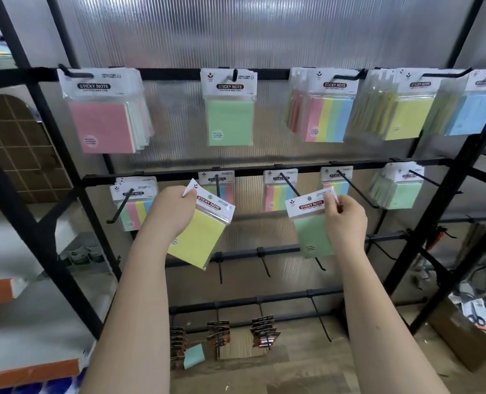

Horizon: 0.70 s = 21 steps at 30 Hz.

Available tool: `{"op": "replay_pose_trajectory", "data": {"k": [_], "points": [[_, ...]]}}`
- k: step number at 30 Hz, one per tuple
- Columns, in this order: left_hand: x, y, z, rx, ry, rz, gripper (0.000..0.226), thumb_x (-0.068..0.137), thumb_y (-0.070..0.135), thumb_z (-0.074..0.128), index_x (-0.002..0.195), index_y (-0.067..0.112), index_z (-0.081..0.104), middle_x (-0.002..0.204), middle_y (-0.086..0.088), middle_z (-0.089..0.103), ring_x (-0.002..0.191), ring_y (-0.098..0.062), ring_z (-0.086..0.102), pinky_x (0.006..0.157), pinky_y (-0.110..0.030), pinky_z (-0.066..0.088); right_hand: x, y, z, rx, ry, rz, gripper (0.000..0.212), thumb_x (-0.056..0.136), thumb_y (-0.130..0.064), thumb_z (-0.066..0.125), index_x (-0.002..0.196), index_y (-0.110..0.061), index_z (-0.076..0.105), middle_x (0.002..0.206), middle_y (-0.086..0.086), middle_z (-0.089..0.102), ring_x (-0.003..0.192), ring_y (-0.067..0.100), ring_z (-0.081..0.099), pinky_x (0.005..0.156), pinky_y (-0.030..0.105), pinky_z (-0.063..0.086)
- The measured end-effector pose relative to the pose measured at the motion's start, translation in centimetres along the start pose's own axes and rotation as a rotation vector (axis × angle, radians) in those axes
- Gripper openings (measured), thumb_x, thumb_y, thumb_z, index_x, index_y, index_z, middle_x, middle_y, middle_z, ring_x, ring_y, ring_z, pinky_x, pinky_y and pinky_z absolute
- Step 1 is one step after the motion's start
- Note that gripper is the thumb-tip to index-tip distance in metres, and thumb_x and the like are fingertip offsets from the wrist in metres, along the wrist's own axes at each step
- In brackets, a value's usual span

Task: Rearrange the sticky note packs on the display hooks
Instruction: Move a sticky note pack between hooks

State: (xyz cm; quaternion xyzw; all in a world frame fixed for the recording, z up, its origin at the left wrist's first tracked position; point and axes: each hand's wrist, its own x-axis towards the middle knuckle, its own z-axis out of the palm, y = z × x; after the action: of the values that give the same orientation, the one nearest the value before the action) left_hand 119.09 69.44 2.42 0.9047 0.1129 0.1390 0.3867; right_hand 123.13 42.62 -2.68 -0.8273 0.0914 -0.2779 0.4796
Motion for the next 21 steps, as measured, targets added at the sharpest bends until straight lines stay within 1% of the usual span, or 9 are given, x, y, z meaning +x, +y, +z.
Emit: {"op": "replay_pose_trajectory", "data": {"k": [2, 4, 9, 12, 14, 17, 20, 21], "points": [[-0.1, 0.0, -0.2, 0.017, 0.039, 0.0, 0.037, 0.1, 0.028, 0.032, 0.089, 0.004, 0.059, 0.077, -0.007, 0.056, 0.059, -0.016, 0.039, 0.053, -0.029, 0.027, 0.0, -0.7, -0.3, 0.032, 0.012, -0.042, 0.048, 0.097, -0.027, 0.05, 0.058, -0.016, 0.024, 0.054, -0.002, 0.028, 0.049, 0.013, 0.023, 0.043, 0.02, 0.024], [-0.1, 0.1, -0.6, -0.006, 0.063, -0.002, 0.029, 0.099, 0.027, 0.033, 0.084, 0.013, 0.053, 0.079, -0.011, 0.049, 0.059, -0.017, 0.035, 0.053, -0.029, 0.024, 0.1, -1.3, -0.6, 0.075, 0.031, -0.067, 0.049, 0.096, -0.027, 0.053, 0.057, -0.017, 0.023, 0.053, -0.004, 0.025, 0.049, 0.012, 0.021, 0.043, 0.018, 0.025], [-0.7, 0.6, -1.0, -0.093, 0.119, -0.001, 0.029, 0.098, 0.023, 0.034, 0.072, 0.01, 0.035, 0.069, -0.009, 0.034, 0.058, -0.018, 0.028, 0.054, -0.031, 0.019, 0.1, -2.4, -1.1, 0.174, 0.091, -0.099, 0.05, 0.095, -0.029, 0.054, 0.058, -0.017, 0.023, 0.054, -0.005, 0.024, 0.05, 0.01, 0.02, 0.044, 0.019, 0.024], [-0.9, 1.1, -1.1, -0.134, 0.148, -0.009, 0.031, 0.098, 0.024, 0.035, 0.07, 0.011, 0.031, 0.064, -0.005, 0.031, 0.056, -0.018, 0.027, 0.053, -0.031, 0.019, 0.2, -2.9, -1.5, 0.23, 0.113, -0.117, 0.047, 0.095, -0.029, 0.055, 0.059, -0.015, 0.027, 0.054, -0.004, 0.024, 0.048, 0.008, 0.022, 0.045, 0.02, 0.022], [-1.1, 1.6, -1.0, -0.167, 0.172, 0.004, 0.033, 0.099, 0.024, 0.035, 0.069, 0.011, 0.031, 0.062, -0.002, 0.032, 0.055, -0.017, 0.028, 0.051, -0.031, 0.02, 0.4, -3.2, -1.8, 0.272, 0.12, -0.123, 0.045, 0.094, -0.028, 0.057, 0.057, -0.013, 0.036, 0.052, -0.005, 0.03, 0.046, 0.005, 0.028, 0.045, 0.018, 0.023], [-1.4, 2.4, -0.7, -0.186, 0.219, 0.044, 0.034, 0.099, 0.024, 0.036, 0.067, 0.011, 0.033, 0.06, 0.0, 0.034, 0.053, -0.015, 0.029, 0.049, -0.029, 0.021, 0.8, -4.0, -2.6, 0.395, 0.124, -0.106, 0.035, 0.092, -0.025, 0.06, 0.058, -0.021, 0.052, 0.054, -0.011, 0.048, 0.046, -0.003, 0.039, 0.048, 0.011, 0.03], [-1.6, 3.3, -0.1, -0.187, 0.278, 0.089, 0.041, 0.099, 0.023, 0.038, 0.061, 0.015, 0.025, 0.056, 0.002, 0.029, 0.051, -0.014, 0.026, 0.043, -0.022, 0.021, 1.4, -4.9, -3.5, 0.475, 0.158, -0.114, 0.027, 0.09, -0.022, 0.062, 0.064, -0.023, 0.057, 0.059, -0.013, 0.054, 0.049, -0.007, 0.046, 0.051, 0.006, 0.033], [-1.7, 3.7, 0.2, -0.192, 0.29, 0.101, 0.042, 0.099, 0.023, 0.038, 0.06, 0.015, 0.025, 0.056, 0.002, 0.029, 0.051, -0.014, 0.026, 0.042, -0.02, 0.024, 1.7, -5.3, -3.8, 0.487, 0.171, -0.126, 0.025, 0.09, -0.022, 0.063, 0.066, -0.022, 0.058, 0.059, -0.014, 0.054, 0.049, -0.007, 0.046, 0.052, 0.006, 0.034]]}}
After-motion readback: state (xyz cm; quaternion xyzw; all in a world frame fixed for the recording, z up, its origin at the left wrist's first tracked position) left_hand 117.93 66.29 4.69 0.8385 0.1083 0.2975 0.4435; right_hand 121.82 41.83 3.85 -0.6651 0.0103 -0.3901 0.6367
